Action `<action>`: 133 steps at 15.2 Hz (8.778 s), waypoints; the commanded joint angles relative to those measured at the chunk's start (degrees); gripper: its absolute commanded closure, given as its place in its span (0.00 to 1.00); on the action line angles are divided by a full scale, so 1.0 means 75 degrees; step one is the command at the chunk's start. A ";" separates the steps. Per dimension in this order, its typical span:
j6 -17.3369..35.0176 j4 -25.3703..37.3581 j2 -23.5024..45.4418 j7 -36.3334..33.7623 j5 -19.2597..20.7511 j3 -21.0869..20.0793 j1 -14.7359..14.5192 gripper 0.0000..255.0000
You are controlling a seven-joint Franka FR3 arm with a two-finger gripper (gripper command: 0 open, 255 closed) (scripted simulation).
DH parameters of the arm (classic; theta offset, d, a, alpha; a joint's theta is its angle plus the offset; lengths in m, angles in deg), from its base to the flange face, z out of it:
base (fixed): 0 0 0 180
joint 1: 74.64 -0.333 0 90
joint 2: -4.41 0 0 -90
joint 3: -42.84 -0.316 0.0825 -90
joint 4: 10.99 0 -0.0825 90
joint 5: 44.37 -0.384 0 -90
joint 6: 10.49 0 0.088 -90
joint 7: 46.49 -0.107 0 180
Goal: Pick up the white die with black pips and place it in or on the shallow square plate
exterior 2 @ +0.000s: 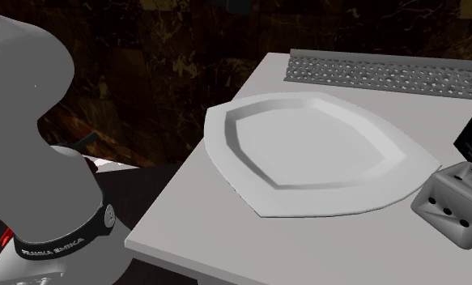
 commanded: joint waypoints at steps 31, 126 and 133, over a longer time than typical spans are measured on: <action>0.4577 0.0861 0.4570 0.1881 0.0738 0.2066 0.0972 0.00; 0.4663 0.2271 0.6060 -0.1815 0.0235 -0.0324 0.0104 1.00; 0.3957 0.2734 0.5817 -0.1802 0.0215 -0.0318 0.0108 1.00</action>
